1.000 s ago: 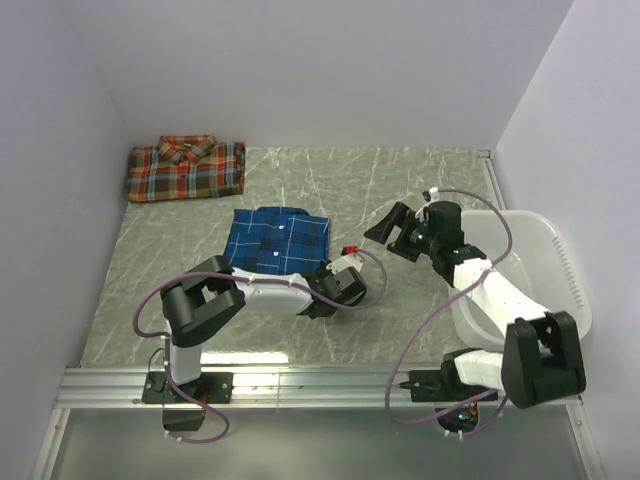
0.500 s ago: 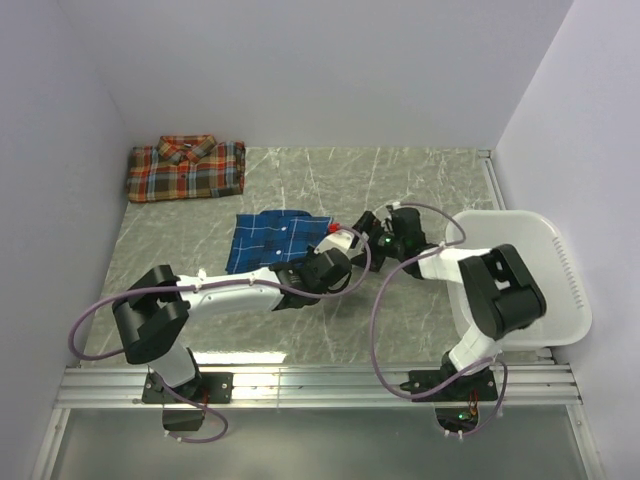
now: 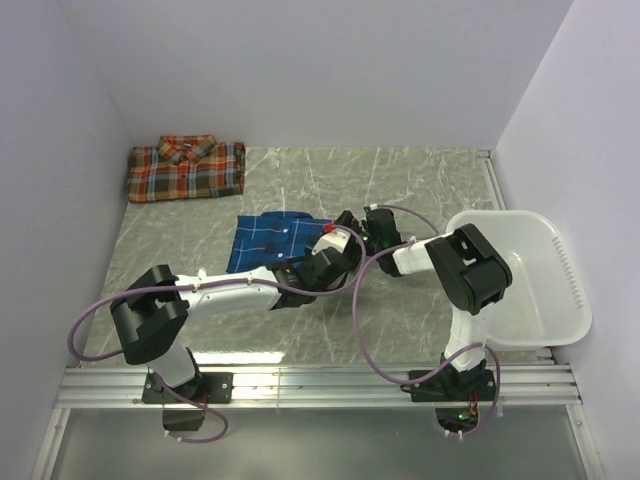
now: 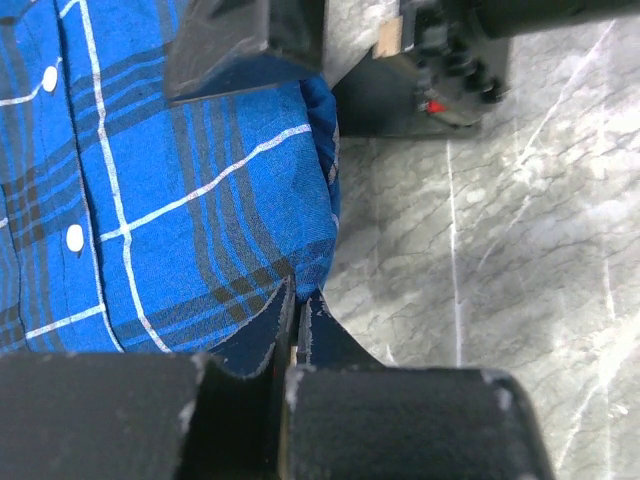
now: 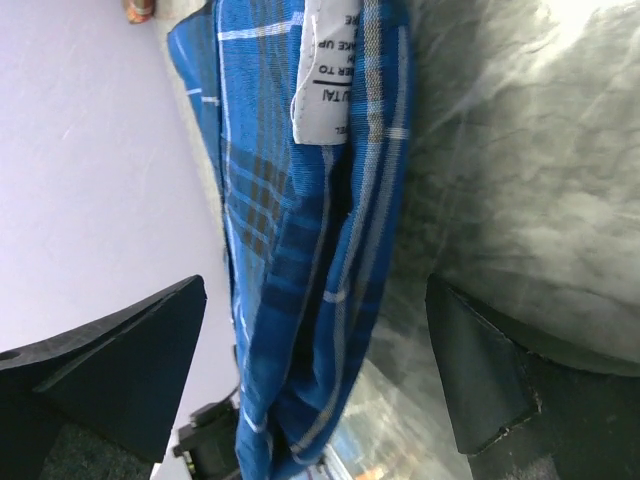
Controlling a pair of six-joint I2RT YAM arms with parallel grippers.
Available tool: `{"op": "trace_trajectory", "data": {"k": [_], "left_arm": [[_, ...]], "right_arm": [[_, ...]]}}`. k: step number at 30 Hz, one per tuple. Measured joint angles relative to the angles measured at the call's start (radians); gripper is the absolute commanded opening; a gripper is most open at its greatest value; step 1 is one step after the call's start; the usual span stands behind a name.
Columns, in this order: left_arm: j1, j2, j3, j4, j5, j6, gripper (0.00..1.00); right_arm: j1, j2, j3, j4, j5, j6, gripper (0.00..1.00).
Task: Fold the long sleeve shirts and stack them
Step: Fold the shirt
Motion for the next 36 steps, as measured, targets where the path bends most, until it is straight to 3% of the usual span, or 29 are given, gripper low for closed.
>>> {"op": "trace_trajectory", "data": {"k": [9,12,15,16,18,21,22,26,30,36], "left_arm": [[0.007,-0.009,0.0,0.006,0.071,-0.048,0.01],[0.008,-0.009,0.0,0.008,0.092,-0.066,0.04],[0.009,-0.009,0.002,0.01,0.116,-0.084,0.11],[0.01,-0.009,0.003,0.011,0.122,-0.09,0.15],[0.011,-0.009,0.013,0.006,0.14,-0.106,0.28],[0.014,-0.009,0.04,0.005,0.167,-0.129,0.49],[0.018,-0.01,0.048,0.005,0.176,-0.138,0.58],[0.061,-0.046,0.068,0.0,0.235,-0.164,0.72],[0.185,-0.139,0.07,-0.014,0.336,-0.173,0.76],[0.497,-0.298,0.106,-0.076,0.509,-0.164,0.8]], "right_arm": [[0.05,0.101,0.08,0.077,-0.001,0.05,0.85],[0.053,0.128,0.117,0.07,-0.001,0.047,0.75],[0.053,0.151,0.143,0.053,-0.003,0.034,0.55],[0.053,0.159,0.148,0.048,-0.005,0.03,0.4],[0.053,0.171,0.157,0.032,-0.014,0.01,0.19],[0.053,0.183,0.184,-0.016,-0.032,-0.037,0.02],[0.051,0.183,0.196,-0.036,-0.039,-0.057,0.0],[0.038,0.183,0.25,-0.122,-0.073,-0.169,0.0],[0.018,0.183,0.332,-0.28,-0.109,-0.317,0.0],[-0.016,0.187,0.57,-0.65,-0.118,-0.635,0.0]]}}
